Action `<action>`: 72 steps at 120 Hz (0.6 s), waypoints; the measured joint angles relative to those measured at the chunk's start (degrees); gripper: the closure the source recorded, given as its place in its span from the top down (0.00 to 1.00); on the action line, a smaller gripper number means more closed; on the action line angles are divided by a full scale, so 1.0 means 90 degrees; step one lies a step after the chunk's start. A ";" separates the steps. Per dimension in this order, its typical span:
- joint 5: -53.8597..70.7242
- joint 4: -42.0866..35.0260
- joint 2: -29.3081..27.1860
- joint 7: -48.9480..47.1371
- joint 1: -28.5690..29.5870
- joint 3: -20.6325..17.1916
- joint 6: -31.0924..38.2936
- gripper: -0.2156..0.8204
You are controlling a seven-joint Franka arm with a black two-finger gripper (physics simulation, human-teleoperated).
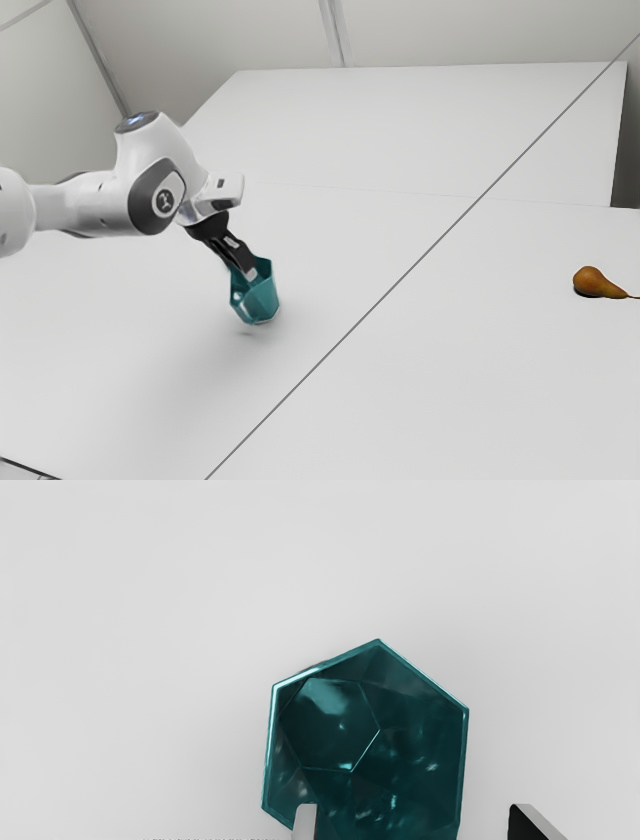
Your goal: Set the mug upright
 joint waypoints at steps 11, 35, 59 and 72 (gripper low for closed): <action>-0.0001 0.0142 -0.0097 -0.0091 0.0050 -0.0035 -0.0011 0.64; -0.0002 0.1675 0.0260 -0.0241 0.0346 -0.0236 -0.0902 0.72; 0.0000 0.2957 0.0394 -0.0313 0.1285 -0.0828 -0.2172 0.75; -0.0002 0.3471 0.0590 -0.0271 0.1505 -0.0863 -0.2666 0.76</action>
